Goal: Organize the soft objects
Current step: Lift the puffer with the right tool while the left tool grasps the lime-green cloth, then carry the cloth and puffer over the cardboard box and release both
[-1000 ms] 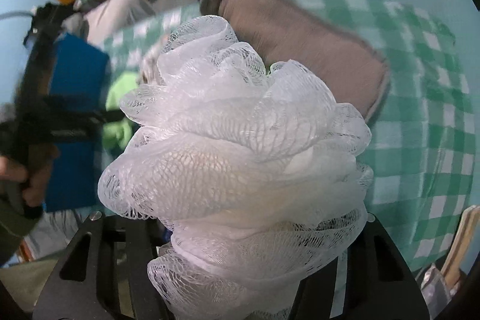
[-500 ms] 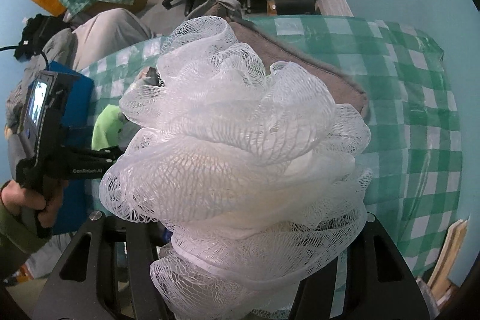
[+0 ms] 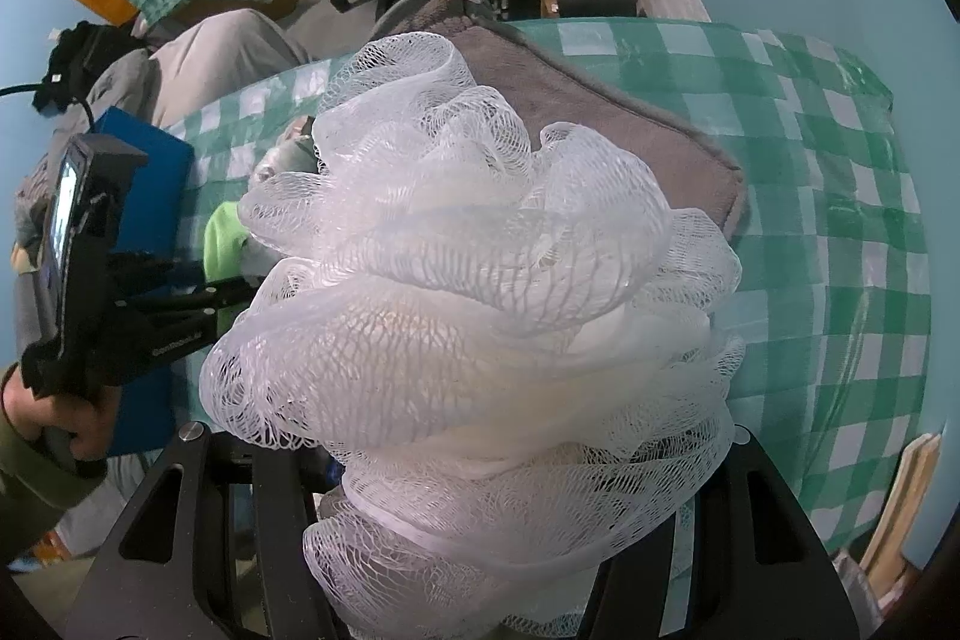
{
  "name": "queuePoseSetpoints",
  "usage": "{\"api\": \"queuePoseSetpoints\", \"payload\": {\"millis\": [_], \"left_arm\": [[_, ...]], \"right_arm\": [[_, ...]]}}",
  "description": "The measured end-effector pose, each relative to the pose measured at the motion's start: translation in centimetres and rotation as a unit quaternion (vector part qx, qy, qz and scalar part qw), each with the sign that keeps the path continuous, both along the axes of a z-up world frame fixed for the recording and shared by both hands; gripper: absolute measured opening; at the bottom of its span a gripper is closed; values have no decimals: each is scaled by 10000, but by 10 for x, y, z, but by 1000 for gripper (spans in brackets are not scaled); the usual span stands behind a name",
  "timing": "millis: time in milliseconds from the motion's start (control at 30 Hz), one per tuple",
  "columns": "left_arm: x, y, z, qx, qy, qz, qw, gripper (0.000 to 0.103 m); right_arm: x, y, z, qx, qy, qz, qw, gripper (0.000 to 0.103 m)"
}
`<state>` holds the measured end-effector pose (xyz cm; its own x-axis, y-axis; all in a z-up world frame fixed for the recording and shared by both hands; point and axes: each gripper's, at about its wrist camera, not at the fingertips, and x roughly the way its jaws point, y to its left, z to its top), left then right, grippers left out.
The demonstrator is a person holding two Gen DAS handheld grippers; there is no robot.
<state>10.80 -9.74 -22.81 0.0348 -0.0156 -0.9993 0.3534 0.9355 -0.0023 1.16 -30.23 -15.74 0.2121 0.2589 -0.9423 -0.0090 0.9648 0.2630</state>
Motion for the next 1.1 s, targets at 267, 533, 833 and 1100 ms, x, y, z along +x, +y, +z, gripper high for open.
{"api": "queuePoseSetpoints", "payload": {"millis": [267,533,833,1100], "left_arm": [[-16,1,21,-21,-172,105,9998,11],[-35,3,60,-212,-395,250,9987,11],[-54,9,106,-449,-705,418,9956,11],[-46,26,129,-557,-925,594,9924,11]], "right_arm": [[-7,5,14,-86,-183,108,9997,56],[-10,13,25,-143,-294,161,9993,56],[-12,20,43,-176,-461,251,9985,56],[-8,30,61,-182,-587,440,9971,56]]}}
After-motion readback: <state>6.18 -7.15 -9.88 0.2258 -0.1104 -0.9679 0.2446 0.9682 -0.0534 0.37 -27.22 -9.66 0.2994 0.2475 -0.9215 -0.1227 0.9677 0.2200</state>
